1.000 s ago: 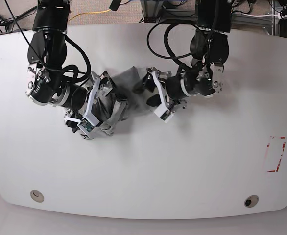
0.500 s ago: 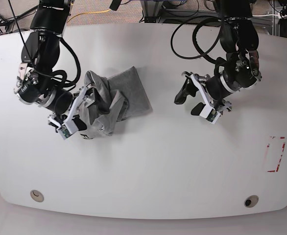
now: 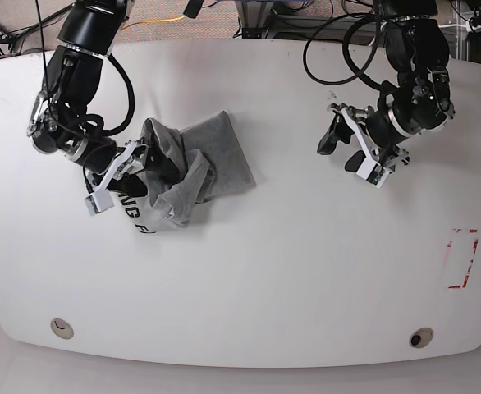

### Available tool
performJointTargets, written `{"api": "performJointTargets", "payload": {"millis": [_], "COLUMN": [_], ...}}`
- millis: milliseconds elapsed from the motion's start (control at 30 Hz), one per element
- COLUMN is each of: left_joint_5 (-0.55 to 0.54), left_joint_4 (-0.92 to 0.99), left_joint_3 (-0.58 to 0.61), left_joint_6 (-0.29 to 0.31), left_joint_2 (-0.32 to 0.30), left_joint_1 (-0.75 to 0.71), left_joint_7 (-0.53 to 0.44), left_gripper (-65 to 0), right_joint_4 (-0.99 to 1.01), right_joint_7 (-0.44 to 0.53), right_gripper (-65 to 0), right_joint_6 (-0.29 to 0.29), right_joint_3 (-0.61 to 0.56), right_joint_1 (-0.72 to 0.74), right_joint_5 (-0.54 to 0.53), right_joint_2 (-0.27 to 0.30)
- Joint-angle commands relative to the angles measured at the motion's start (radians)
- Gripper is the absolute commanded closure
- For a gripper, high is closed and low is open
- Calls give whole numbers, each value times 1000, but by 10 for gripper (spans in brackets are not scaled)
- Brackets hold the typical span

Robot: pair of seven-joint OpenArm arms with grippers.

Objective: Fold the T-shirt properly
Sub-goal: 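Release the left gripper and tuck the bundle edge with the right gripper, then grasp the bundle ends with both grippers and roll it over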

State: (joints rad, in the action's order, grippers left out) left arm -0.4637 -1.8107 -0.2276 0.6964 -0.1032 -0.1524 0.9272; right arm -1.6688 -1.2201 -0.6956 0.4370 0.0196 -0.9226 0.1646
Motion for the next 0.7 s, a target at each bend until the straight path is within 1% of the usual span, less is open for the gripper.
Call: {"api": "performJointTargets", "payload": {"millis": [0, 67, 133, 200, 267, 400, 467, 567, 633, 667], "left_joint_5": [-22, -20, -20, -20, -20, -20, -17, -17, -17, -16], "left_joint_4": [-13, -14, -18, -14, -18, -21, -19, -22, -27, -33], "left_joint_3": [0, 0, 0, 0, 0, 0, 0, 6, 7, 7], "left_joint_6": [2, 2, 2, 2, 2, 2, 2, 2, 2, 2], "left_joint_2": [-2, -2, -2, -2, -2, -3, -3, -3, -3, -3], "left_joint_1": [18, 20, 18, 18, 20, 18, 20, 17, 15, 15], "left_joint_7": [-24, -24, -24, -24, -24, -24, -24, -24, -24, -24], "left_gripper": [-365, -365, -365, -365, -365, -365, -365, -365, -365, -365], "right_joint_4": [-27, -29, -38, -44, -60, -130, -172, -228, -256, -264], "right_joint_7": [20, 20, 21, 24, 24, 24, 24, 24, 24, 24], "right_gripper": [-518, -518, -518, -518, -518, -518, -518, -518, -518, -518], "right_joint_6": [-3, -3, -3, -3, -3, -3, -3, -3, -3, -3], "right_joint_3": [-40, -134, -192, -257, -315, -416, -439, -439, -413, -393], "right_joint_1": [18, 21, 21, 19, 18, 19, 23, 18, 13, 4], "right_joint_5": [-26, -26, -25, -13, 18, 101, 150, 199, 210, 207], "right_joint_2": [-6, -21, -32, -56, -75, -76, -78, -72, -55, -36]}}
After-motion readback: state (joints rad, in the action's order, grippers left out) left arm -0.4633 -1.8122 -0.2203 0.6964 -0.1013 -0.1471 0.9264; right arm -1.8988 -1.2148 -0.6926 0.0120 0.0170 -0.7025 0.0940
